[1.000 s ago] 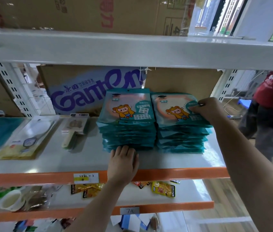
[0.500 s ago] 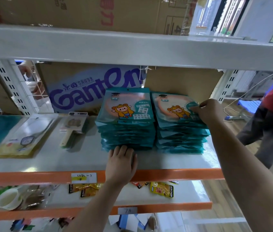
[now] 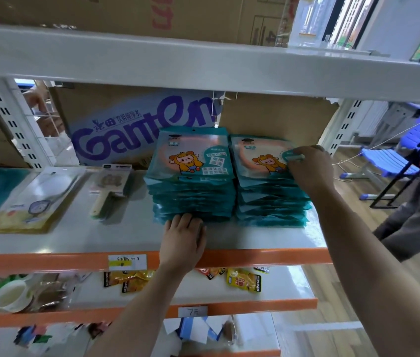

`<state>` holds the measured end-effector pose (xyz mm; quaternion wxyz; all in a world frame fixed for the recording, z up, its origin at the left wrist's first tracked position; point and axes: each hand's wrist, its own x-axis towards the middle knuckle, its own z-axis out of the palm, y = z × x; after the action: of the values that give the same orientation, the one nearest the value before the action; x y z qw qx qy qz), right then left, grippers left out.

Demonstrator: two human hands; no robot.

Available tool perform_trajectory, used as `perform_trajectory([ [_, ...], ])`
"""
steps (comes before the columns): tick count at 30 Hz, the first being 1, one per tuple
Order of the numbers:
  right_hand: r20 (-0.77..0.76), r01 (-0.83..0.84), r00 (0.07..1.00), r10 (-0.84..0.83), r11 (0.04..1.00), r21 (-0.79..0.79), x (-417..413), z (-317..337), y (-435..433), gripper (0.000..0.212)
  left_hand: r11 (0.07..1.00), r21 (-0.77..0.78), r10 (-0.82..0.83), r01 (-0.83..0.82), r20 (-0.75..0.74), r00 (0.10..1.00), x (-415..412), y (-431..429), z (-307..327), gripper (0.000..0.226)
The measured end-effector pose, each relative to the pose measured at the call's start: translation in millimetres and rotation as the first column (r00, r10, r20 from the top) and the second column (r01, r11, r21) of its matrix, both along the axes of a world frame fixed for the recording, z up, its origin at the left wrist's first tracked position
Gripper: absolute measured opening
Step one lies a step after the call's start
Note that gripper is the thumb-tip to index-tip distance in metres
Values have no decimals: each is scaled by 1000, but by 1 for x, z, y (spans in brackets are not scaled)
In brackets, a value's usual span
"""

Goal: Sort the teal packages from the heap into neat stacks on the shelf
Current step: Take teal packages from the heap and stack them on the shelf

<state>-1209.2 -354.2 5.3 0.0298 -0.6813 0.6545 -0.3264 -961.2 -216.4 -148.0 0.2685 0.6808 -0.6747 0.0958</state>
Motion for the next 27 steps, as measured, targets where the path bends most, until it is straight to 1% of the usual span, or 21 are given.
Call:
perform_trajectory([
  [2,50,-100,994,101,995,-21,11,-2,11,31,1000,-10,5,-5,-37,999,3,4,3,35],
  [4,33,-215,975,218,974,-66,26,-4,23,25,999,-11,37,-38,-56,998,10,12,7,33],
  [7,14,-388,918,395,908,-160,59,-10,44,18,995,1,98,-98,-44,994,31,26,15,36],
  [11,88,-520,837,540,835,-179,116,-17,74,18,981,-3,193,-193,-2,981,78,50,29,40],
  [13,87,-580,795,601,794,-184,146,-20,87,17,967,-6,254,-254,-6,967,104,65,34,40],
  [17,102,-685,696,711,700,-204,212,-28,116,15,925,7,379,-379,-15,925,159,102,37,40],
  [19,143,-728,646,750,662,-179,248,-33,132,15,898,18,441,-440,-28,897,186,123,38,41],
  [23,171,-773,615,770,631,-61,322,-48,168,21,856,29,517,-517,-22,855,245,167,39,43],
  [27,206,-803,578,790,595,-28,390,-59,206,15,839,40,544,-543,-21,839,312,211,43,42],
])
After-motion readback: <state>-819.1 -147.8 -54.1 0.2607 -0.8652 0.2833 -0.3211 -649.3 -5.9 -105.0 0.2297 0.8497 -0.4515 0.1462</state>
